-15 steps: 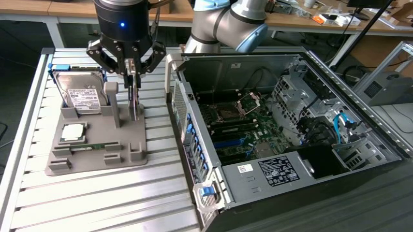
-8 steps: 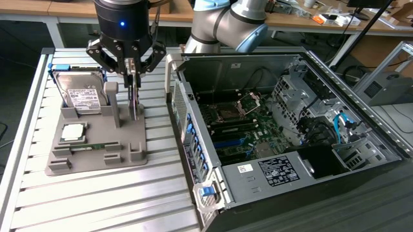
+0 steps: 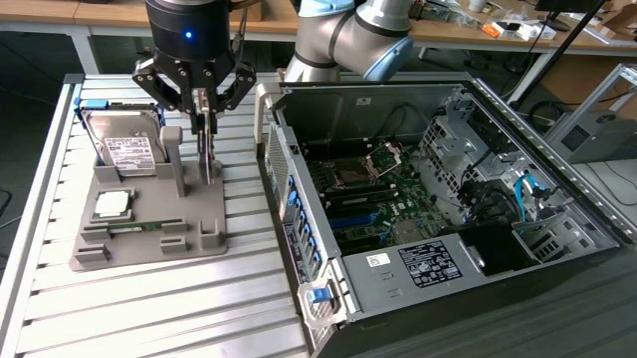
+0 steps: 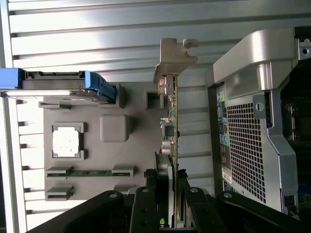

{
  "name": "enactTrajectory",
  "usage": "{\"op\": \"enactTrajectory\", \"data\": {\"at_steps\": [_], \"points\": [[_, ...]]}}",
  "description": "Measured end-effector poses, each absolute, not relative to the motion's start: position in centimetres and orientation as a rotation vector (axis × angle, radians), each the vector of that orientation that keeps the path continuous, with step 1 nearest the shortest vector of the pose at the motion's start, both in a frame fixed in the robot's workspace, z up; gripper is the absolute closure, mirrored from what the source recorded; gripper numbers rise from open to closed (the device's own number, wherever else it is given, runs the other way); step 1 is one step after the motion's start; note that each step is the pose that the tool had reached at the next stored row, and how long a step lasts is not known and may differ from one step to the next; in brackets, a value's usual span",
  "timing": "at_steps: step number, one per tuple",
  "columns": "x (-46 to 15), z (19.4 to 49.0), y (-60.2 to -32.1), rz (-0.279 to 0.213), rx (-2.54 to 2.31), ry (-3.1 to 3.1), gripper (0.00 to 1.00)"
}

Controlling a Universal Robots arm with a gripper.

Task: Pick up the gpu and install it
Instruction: 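Pick up the gpu and move the gpu toward the slot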

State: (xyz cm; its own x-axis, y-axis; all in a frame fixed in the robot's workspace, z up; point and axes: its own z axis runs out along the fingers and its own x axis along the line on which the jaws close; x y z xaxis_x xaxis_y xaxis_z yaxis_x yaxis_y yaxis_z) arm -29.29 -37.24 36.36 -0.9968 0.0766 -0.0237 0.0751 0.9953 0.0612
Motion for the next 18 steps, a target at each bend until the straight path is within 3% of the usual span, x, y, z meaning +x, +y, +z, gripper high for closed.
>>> {"op": "enactTrajectory", "data": {"at_steps": [18], "points": [[-29.29, 36.97, -37.24, 0.100, 0.118, 3.112, 0.73]]}}
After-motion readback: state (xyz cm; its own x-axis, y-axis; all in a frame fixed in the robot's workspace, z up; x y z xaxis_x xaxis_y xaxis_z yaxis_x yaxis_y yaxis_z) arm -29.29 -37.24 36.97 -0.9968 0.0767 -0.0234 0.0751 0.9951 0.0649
